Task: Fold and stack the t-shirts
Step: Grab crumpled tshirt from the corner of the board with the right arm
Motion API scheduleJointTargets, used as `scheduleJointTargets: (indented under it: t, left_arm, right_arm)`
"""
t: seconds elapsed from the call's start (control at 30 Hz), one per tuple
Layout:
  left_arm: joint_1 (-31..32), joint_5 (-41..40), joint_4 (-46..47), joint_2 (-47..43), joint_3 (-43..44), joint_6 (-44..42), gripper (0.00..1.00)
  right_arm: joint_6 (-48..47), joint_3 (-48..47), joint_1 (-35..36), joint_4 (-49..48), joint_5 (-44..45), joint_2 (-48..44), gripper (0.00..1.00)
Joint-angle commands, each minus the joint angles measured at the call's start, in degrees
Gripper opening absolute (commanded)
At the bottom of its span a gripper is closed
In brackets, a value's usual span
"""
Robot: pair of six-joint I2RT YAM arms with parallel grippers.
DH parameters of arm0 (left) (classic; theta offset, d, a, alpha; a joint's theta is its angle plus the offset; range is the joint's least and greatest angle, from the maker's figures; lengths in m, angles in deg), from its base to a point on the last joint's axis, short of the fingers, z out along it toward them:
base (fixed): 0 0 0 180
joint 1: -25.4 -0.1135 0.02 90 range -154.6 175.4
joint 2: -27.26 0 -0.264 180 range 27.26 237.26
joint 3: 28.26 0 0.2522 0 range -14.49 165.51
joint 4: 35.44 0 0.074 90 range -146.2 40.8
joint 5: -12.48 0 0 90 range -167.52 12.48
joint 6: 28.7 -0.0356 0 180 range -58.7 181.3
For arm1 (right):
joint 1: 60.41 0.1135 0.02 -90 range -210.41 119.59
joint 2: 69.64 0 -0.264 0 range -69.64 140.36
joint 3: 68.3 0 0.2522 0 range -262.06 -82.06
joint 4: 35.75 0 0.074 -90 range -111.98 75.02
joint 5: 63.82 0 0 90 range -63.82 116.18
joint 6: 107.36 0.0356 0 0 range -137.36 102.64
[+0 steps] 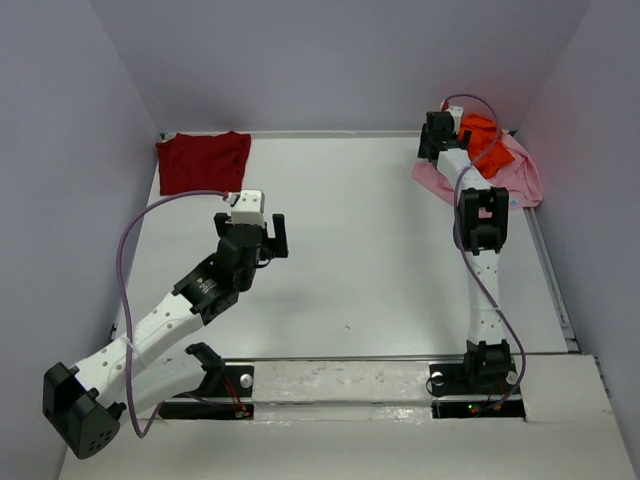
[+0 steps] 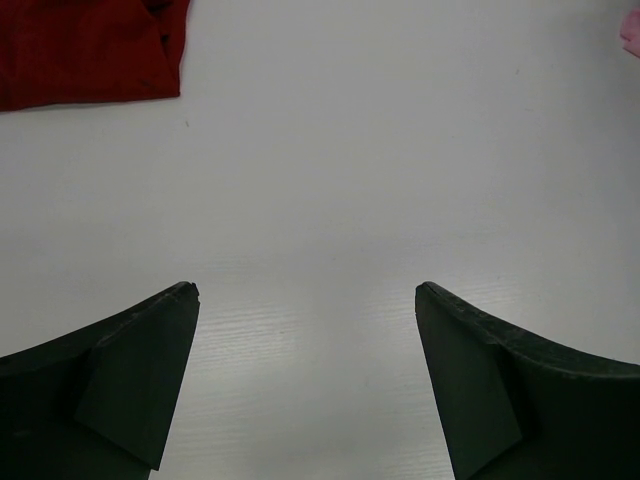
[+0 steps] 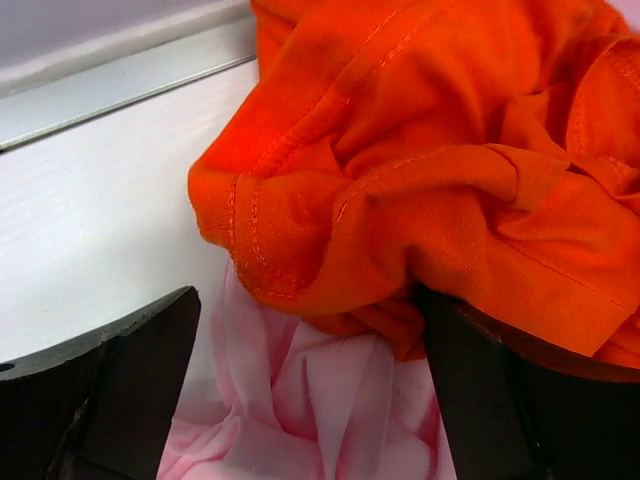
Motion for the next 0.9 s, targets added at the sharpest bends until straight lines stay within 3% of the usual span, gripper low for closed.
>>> scheduleJointTargets:
  t: [0.0, 0.33, 0.4, 0.53, 0.6, 0.67, 0.7, 0.87]
  left_arm:
    - [-0.61, 0.97, 2.35, -0.63, -0.06, -0.49, 0.99]
    - [-1.57, 2.91, 2.7, -0.27, -0.06, -0.49, 0.99]
    - [-1.57, 3.0, 2.53, -0.36, -0.06, -0.49, 0.99]
    - [-1.57, 3.0, 2.53, -0.54, -0.15, -0.49, 0.99]
    - [-1.57, 3.0, 2.62, -0.54, -0.15, -0.49, 0.99]
    - [-1.66, 3.08, 2.7, -0.54, -0.15, -0.4, 0.99]
    - [-1.66, 3.08, 2.62, -0.45, -0.15, -0.4, 0.99]
    - [-1.66, 3.35, 2.7, -0.36, -0.15, -0.4, 0.99]
  right_arm:
    - [-3.09, -1.69, -0.78, -6.07, 2.54, 0.05, 0.95]
    - [-6.6, 0.24, -1.31, -10.29, 2.97, -4.34, 0.95]
    - [-6.26, 0.5, -2.01, -10.38, 3.67, -3.82, 0.9]
    - [-5.28, 1.73, -3.15, -11.17, 3.59, -4.17, 0.61]
    - [-5.55, 1.56, -3.15, -11.35, 3.76, -3.99, 0.28]
    - [-5.81, 1.47, -3.15, -11.52, 4.11, -4.08, 0.05]
    - [-5.9, 1.47, -3.15, -11.52, 3.94, -4.08, 0.0]
    - [-5.03, 2.43, -3.68, -10.74, 1.66, -6.18, 0.0]
